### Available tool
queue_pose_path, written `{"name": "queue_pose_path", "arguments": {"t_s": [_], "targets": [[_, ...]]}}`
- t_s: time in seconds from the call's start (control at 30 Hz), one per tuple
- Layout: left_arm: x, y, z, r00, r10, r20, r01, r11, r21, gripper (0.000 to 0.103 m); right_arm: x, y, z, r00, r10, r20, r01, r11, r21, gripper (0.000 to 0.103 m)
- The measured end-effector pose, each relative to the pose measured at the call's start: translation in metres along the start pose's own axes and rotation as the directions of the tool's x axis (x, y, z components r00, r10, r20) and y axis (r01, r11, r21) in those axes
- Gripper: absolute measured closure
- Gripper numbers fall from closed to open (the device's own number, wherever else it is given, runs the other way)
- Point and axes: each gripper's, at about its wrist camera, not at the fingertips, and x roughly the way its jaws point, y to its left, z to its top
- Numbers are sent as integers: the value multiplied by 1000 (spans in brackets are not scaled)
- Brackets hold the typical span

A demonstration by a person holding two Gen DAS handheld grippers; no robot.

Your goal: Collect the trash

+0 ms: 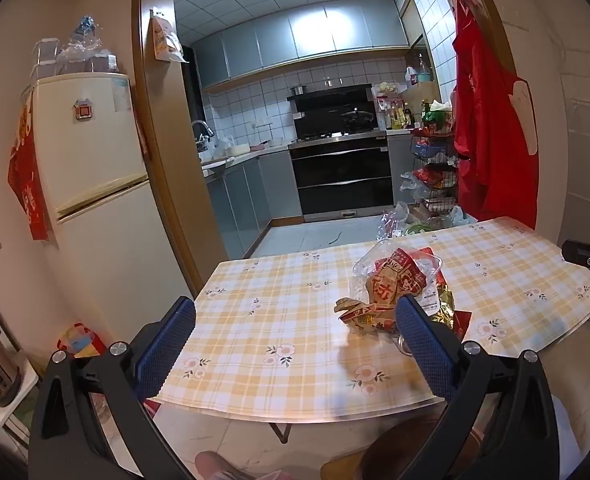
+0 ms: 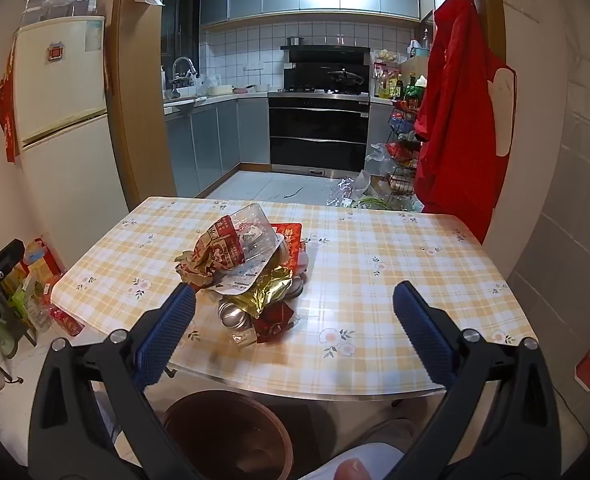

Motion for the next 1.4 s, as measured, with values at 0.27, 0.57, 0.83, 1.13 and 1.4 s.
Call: {"name": "queue_pose_path", "arguments": {"t_s": [0.27, 0.57, 0.83, 1.13, 1.4], "targets": [[-1, -1, 0, 1000, -6, 0, 6, 1000, -2, 5, -1, 1, -1, 1000, -6, 2, 6, 1000, -7, 6], [0, 0, 0, 1000, -3, -3, 3, 1000, -3, 5, -2, 1, -1, 1000, -6, 3, 6, 1000, -7, 6], [0, 0, 0, 1000, -4, -4, 4, 1000, -3, 5, -3, 0, -2, 1000, -8, 2, 8, 1000, -4, 6], [0, 0, 0, 1000, -3, -5, 3, 1000, -3, 5, -3, -1, -1, 1000, -7, 2, 7, 1000, -6, 6], [2, 7, 2, 1000, -10, 1, 10, 999, -30, 5, -3, -1, -1, 1000, -7, 2, 7, 1000, -5, 6]]}}
